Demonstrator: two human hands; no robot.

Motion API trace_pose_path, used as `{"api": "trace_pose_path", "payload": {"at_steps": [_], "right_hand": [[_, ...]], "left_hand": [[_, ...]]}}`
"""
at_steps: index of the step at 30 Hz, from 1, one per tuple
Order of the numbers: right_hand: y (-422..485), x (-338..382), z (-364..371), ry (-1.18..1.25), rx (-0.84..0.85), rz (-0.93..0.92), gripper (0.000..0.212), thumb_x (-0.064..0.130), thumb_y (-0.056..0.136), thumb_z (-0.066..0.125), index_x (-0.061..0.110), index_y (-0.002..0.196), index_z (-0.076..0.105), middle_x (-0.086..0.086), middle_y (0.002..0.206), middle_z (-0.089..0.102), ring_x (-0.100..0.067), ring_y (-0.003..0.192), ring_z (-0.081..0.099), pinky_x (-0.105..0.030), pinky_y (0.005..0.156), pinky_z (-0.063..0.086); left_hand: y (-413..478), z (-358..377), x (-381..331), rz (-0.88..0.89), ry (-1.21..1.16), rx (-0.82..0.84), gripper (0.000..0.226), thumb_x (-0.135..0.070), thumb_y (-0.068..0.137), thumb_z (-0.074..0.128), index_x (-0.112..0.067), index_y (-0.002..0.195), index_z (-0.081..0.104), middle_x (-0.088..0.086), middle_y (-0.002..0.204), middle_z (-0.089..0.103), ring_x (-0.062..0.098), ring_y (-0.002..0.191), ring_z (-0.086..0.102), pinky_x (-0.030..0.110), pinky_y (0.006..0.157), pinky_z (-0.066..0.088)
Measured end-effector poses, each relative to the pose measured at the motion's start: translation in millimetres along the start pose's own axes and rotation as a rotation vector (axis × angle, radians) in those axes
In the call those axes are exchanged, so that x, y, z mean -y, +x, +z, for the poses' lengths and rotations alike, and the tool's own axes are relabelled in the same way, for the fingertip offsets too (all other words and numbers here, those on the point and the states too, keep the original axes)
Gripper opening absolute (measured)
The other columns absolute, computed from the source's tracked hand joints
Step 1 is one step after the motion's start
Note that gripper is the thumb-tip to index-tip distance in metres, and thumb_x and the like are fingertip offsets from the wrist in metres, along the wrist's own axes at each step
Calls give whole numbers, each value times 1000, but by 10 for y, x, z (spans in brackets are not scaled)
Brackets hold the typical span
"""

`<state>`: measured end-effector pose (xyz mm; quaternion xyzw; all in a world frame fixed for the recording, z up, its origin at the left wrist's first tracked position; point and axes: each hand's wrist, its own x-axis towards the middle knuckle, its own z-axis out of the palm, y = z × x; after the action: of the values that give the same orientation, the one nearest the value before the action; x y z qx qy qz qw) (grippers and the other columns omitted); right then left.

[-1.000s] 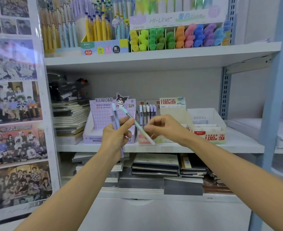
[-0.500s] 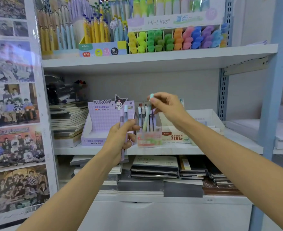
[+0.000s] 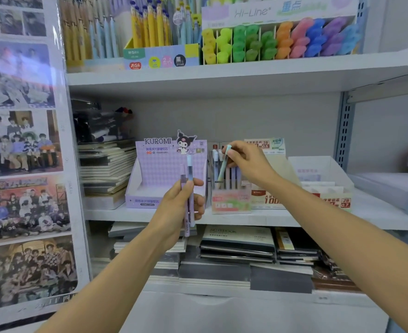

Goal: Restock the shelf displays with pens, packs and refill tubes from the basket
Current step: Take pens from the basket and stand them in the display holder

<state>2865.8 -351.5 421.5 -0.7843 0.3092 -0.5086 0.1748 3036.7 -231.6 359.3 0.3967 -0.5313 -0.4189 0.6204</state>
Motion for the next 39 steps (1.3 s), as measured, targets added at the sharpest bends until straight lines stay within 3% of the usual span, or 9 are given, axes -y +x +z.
{"api": "trace_pose_path", "payload": {"at_steps": [3,8,13,19,22,25,30,34,39], "right_hand": [[53,-5,-41,-27,60,0,21,9,100,47,-1,111,62,-4,94,66,-13,79,65,-15,71,54],[78,45,76,60,21,-33,18,7,96,54,11,114,55,-12,89,68,-22,80,67,-26,70,59],[73,0,208,-69,-42,-49,12,9,91,63,9,103,65,-6,87,66,-20,79,64,-32,71,58],[29,81,153,-199,-86,-48,17,19,90,66,12,105,72,8,83,61,-5,75,55,-16,70,44],[-82,211,60,69,-91,6,23,32,88,69,14,102,69,4,88,67,-6,75,59,-18,68,48],[-244,352,39,326,63,117,41,44,75,75,10,95,67,0,76,71,-10,65,65,-21,60,52],[-359,408,-42,507,85,94,12,13,82,74,4,87,67,-3,69,71,-12,60,65,-25,62,55],[-414,427,-197,599,104,114,10,8,88,67,4,97,70,-5,77,73,-14,66,68,-23,67,58],[-493,446,-254,656,75,145,12,11,88,67,4,97,70,-9,83,73,-19,72,70,-25,68,59]], "left_hand": [[18,-7,32,0,0,17,25,-31,103,42,-18,109,63,0,64,53,12,52,45,23,51,40],[58,-11,82,-7,6,22,27,-26,103,43,-11,112,64,-1,64,53,9,52,44,20,48,36],[69,-33,113,1,-29,47,29,-25,103,41,-9,108,65,0,66,57,9,54,46,19,48,38],[36,10,91,12,-14,70,30,-25,103,43,-8,109,67,0,68,59,9,55,47,19,49,39],[1,62,58,26,8,65,28,-25,102,45,-10,108,68,-1,67,58,8,55,46,19,51,39],[-30,169,18,35,13,80,26,-24,101,46,-11,106,68,-1,66,58,8,53,47,18,50,39],[-104,307,-56,43,0,110,28,-30,100,47,-13,107,68,1,69,64,11,58,57,21,56,49],[-152,327,-104,10,-31,126,27,-28,99,47,-10,108,65,2,69,62,13,54,54,21,47,44],[-180,400,-130,21,-24,126,22,-27,99,51,-22,94,72,0,66,56,10,50,48,18,42,36]]}}
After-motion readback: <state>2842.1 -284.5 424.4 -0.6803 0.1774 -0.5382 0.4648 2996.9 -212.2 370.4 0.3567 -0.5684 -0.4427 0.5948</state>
